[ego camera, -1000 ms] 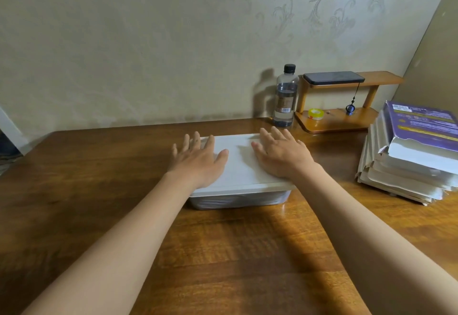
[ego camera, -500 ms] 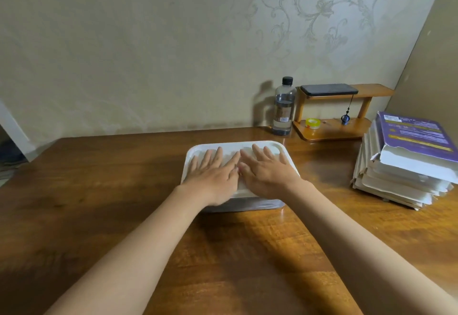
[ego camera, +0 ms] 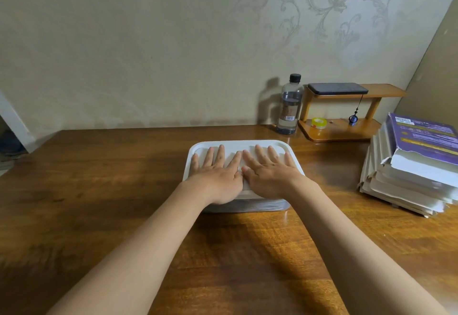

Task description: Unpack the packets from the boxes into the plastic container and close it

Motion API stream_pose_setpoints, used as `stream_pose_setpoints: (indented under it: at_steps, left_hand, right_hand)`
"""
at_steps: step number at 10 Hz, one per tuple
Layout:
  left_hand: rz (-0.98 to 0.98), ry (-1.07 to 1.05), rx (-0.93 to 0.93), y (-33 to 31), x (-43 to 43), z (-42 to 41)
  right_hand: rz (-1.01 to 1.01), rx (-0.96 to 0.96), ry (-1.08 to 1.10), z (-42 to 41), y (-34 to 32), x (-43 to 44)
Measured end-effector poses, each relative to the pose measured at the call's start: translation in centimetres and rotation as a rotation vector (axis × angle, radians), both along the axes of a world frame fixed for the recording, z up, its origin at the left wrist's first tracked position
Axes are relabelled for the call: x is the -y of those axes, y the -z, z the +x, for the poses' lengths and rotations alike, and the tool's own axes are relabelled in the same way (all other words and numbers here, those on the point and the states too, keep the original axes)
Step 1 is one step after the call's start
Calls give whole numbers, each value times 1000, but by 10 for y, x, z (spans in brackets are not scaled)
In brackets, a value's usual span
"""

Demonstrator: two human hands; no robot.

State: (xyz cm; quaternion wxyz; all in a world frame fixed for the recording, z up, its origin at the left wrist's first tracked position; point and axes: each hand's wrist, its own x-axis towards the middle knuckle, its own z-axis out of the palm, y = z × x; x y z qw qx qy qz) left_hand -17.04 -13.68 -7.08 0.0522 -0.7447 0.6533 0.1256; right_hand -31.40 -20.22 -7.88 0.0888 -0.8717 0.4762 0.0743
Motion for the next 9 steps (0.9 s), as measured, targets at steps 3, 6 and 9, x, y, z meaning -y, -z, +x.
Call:
stream_pose_setpoints:
  at_steps: [3, 6, 9]
  left_hand:
    - [4, 9, 3, 0, -1, 1]
    - [-54, 11, -17, 3, -2, 1]
    - [-404, -114, -258, -14, -12, 3]
  right_hand:
    - [-4, -10, -9, 1, -1, -2]
    - [-17, 21, -3, 0, -1, -4]
    - [-393, 301, -29, -6, -5, -13]
